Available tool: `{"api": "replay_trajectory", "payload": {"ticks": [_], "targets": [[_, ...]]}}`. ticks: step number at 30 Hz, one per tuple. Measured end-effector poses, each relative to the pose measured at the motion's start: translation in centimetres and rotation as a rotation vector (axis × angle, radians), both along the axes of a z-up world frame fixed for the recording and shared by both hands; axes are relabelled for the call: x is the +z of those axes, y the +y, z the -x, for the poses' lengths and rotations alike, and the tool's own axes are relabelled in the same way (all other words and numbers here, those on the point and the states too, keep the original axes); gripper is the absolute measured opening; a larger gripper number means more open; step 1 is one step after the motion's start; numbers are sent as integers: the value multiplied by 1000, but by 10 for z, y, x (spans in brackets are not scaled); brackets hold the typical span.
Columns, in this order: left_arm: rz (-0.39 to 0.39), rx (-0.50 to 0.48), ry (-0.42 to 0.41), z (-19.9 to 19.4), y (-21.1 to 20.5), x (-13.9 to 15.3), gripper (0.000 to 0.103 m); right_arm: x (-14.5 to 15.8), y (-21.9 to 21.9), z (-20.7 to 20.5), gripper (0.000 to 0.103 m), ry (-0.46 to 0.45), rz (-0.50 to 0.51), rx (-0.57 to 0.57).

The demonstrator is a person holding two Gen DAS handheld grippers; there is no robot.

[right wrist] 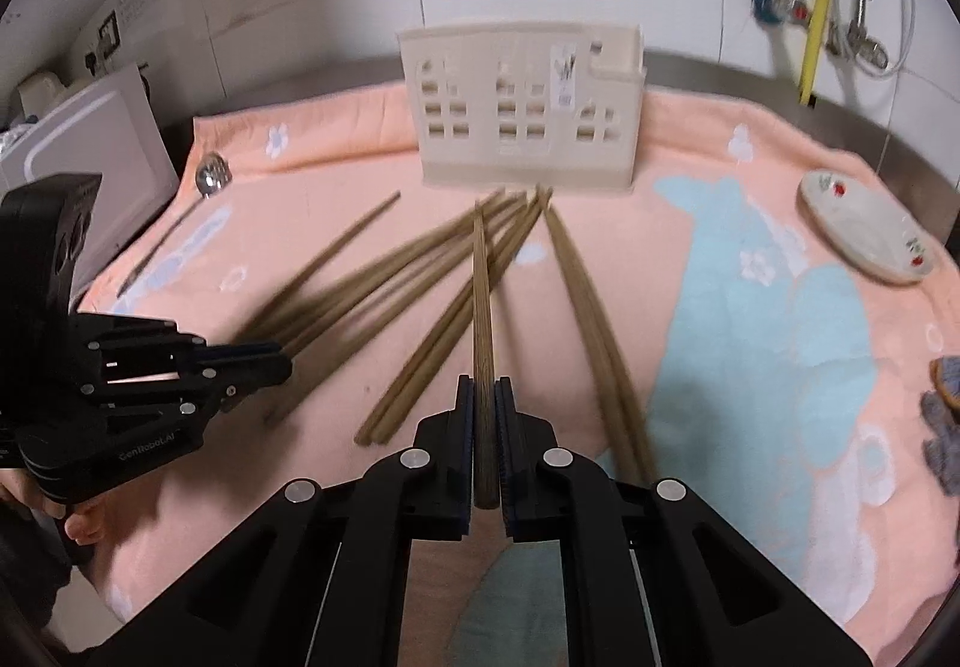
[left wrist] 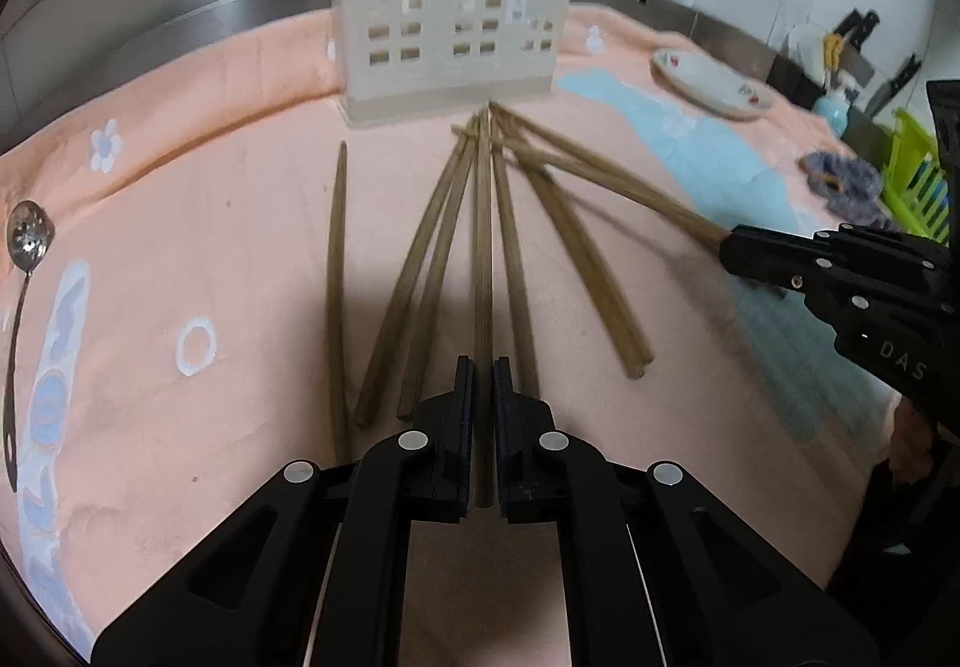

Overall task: Organize utensils
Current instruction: 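Lift the left tool's chopstick upright over the holder while the right tool does likewise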

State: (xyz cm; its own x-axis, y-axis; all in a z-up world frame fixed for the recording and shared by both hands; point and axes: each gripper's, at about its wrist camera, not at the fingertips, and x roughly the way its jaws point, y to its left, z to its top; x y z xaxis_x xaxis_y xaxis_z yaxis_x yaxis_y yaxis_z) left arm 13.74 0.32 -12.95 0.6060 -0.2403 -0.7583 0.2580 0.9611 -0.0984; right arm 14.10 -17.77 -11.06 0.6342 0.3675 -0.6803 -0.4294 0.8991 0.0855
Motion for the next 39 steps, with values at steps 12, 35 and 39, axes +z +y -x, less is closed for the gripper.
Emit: {"api": "replay_trajectory", "payload": {"ticks": [12, 35, 39], "targets": [[33, 11, -150, 12, 1, 62, 6, 70, -13, -4, 7, -154, -88, 27], [53, 11, -273, -61, 8, 173, 5, 193, -28, -89, 7, -232, -103, 112], [27, 11, -318, -71, 6, 199, 5, 215, -35, -104, 7, -242, -99, 108]]}}
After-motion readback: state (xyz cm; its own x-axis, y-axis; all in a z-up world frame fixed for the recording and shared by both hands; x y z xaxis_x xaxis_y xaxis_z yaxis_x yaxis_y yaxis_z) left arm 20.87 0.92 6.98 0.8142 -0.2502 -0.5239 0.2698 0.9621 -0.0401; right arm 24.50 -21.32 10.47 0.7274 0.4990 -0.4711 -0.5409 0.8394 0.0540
